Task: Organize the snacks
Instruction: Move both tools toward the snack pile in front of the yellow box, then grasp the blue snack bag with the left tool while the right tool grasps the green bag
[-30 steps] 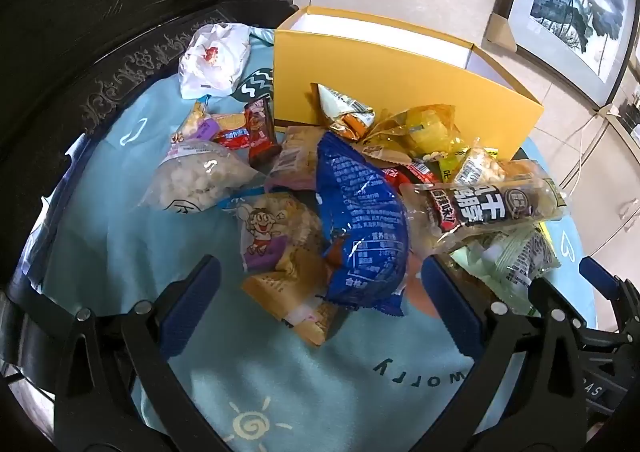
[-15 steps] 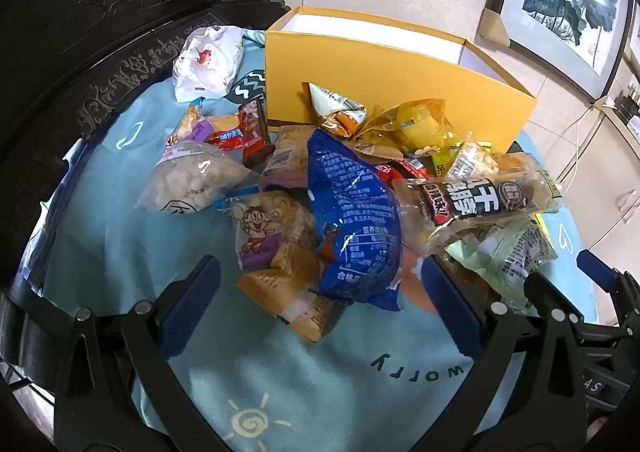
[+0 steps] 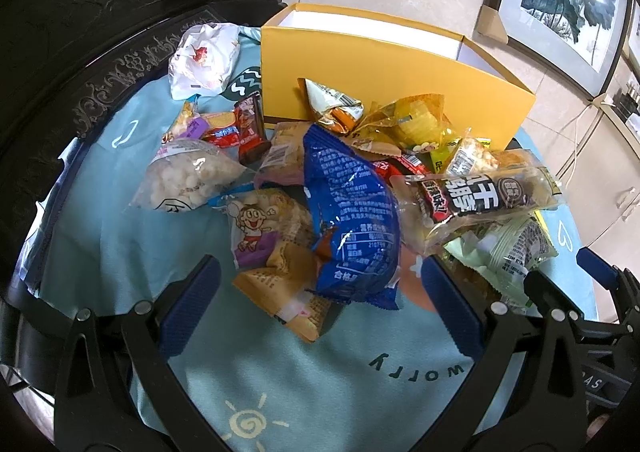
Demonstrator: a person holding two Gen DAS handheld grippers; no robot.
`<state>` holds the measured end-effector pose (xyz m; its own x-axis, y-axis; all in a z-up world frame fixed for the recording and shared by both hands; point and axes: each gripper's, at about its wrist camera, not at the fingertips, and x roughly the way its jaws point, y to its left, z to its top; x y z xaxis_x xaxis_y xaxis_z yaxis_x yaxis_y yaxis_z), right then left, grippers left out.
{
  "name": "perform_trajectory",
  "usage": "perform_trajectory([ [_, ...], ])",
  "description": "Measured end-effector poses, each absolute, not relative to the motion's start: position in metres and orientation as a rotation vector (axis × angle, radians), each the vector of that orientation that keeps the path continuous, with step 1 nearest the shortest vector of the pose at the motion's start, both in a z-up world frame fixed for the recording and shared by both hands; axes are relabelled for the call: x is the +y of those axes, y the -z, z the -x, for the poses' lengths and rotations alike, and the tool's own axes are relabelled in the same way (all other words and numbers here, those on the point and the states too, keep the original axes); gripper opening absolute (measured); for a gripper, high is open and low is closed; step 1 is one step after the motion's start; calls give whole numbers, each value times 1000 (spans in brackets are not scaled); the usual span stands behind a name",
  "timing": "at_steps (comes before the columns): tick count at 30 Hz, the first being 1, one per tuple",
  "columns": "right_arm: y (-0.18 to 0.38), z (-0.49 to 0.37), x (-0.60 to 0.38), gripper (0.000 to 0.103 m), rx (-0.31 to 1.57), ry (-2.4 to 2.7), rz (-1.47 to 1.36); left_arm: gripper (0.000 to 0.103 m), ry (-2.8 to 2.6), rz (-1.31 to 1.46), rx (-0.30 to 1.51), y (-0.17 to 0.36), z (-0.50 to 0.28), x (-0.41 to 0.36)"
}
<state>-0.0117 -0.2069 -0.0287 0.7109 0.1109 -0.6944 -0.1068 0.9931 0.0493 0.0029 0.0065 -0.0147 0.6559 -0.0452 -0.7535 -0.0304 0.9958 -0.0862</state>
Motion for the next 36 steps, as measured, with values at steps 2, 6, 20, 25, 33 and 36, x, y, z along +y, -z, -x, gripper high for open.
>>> perform_trajectory([
  [2, 29, 12, -210, 102, 767, -121, -4, 101, 21, 97, 856, 15, -3, 8],
  [6, 27, 11, -220, 102, 757, -109, -2, 101, 36, 90, 842, 15, -4, 16],
  [20, 33, -2, -241, 102, 775, -102, -15, 101, 90, 48, 876, 19, -34, -3],
  [25, 33, -5, -243, 102, 774, -98, -5, 70, 99, 34, 932, 34, -50, -14],
  [33, 36, -7, -244, 102, 795, -125, 10, 48, 114, 21, 884, 33, -42, -12],
  [36, 37, -7, -241, 102, 823, -195, -32, 48, 115, 38, 860, 26, -34, -5],
])
